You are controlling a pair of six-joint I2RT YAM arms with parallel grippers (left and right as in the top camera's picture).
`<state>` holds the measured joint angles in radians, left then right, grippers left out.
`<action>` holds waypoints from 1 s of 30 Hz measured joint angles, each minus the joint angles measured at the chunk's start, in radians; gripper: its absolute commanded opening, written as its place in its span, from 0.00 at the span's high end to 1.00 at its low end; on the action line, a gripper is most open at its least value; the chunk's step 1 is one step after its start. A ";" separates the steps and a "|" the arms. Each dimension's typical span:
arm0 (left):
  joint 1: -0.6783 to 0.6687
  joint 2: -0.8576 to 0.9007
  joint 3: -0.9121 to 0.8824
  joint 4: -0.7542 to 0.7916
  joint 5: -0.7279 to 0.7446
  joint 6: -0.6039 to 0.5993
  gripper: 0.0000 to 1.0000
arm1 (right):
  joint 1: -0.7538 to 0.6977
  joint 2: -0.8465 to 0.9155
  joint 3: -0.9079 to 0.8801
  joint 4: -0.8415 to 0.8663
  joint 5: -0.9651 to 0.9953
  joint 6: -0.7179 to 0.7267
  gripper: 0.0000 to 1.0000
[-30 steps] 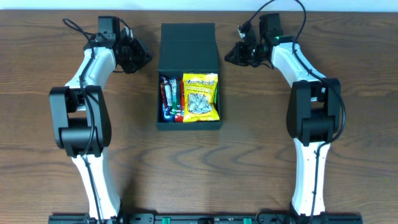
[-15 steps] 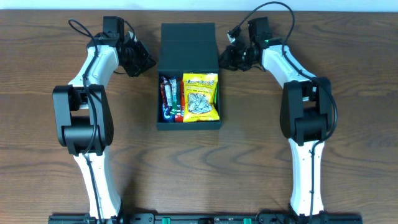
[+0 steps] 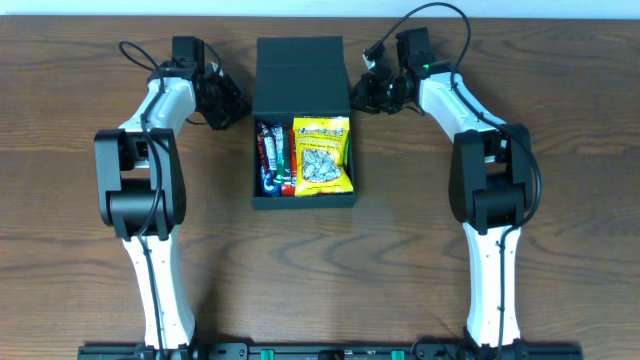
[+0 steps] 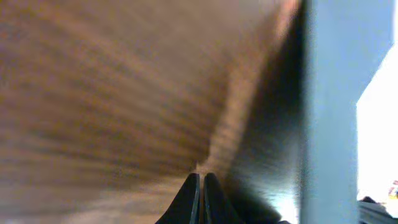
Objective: Pack container
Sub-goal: 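Bring both grippers to the box lid's back edge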
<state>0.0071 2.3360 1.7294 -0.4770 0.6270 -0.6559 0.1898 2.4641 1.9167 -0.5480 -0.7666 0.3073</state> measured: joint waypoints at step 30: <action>0.010 0.069 0.054 0.144 0.227 -0.080 0.94 | -0.043 0.000 -0.002 0.146 -0.164 -0.039 0.99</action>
<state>0.0166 2.4054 1.7836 -0.3328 0.8536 -0.7357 0.1471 2.4645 1.9152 -0.4023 -0.9306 0.2684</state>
